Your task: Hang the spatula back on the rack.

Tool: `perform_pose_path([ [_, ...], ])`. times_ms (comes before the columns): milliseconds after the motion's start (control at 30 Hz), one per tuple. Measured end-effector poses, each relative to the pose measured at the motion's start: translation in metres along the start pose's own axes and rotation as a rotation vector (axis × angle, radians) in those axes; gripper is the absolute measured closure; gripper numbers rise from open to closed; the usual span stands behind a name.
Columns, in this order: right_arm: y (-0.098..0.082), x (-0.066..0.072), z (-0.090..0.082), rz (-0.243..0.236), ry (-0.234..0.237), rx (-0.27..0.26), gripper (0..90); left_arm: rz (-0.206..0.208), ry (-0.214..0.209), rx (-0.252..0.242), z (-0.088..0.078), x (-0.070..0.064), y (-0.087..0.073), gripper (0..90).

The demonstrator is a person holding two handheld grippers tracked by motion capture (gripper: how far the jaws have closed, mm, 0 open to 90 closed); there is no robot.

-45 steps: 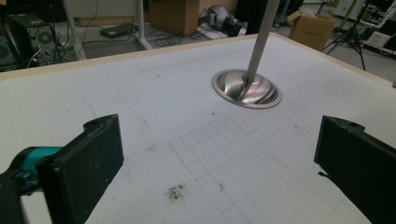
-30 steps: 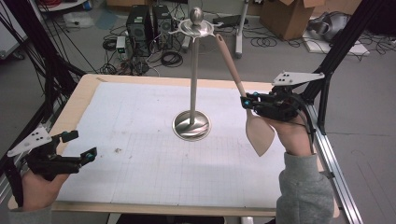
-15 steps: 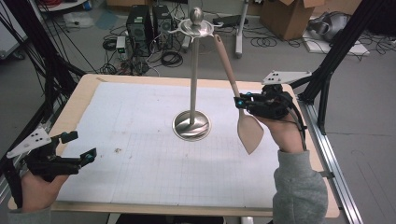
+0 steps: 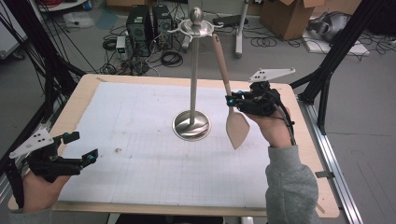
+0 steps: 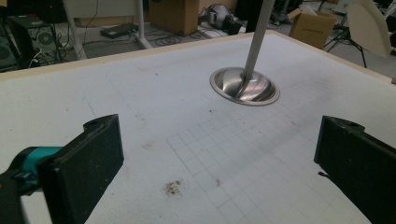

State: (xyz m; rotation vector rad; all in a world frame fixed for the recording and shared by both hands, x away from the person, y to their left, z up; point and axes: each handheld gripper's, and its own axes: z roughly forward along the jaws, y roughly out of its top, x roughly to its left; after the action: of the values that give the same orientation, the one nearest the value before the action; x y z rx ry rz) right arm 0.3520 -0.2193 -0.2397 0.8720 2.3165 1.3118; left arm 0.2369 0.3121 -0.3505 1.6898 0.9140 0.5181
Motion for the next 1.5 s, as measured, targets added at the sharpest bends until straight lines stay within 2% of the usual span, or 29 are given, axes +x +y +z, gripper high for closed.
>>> perform_pose_path([
  [333, 0.001, -0.001, 0.012, 0.006, -0.001, 0.005, 78.4, 0.007, -0.010, 0.004, 0.001, -0.004, 0.000, 1.7],
  [1500, 0.012, 0.000, 0.057, 0.014, 0.014, -0.009, 78.2, -0.005, 0.005, -0.007, -0.008, -0.001, -0.003, 1.7],
])
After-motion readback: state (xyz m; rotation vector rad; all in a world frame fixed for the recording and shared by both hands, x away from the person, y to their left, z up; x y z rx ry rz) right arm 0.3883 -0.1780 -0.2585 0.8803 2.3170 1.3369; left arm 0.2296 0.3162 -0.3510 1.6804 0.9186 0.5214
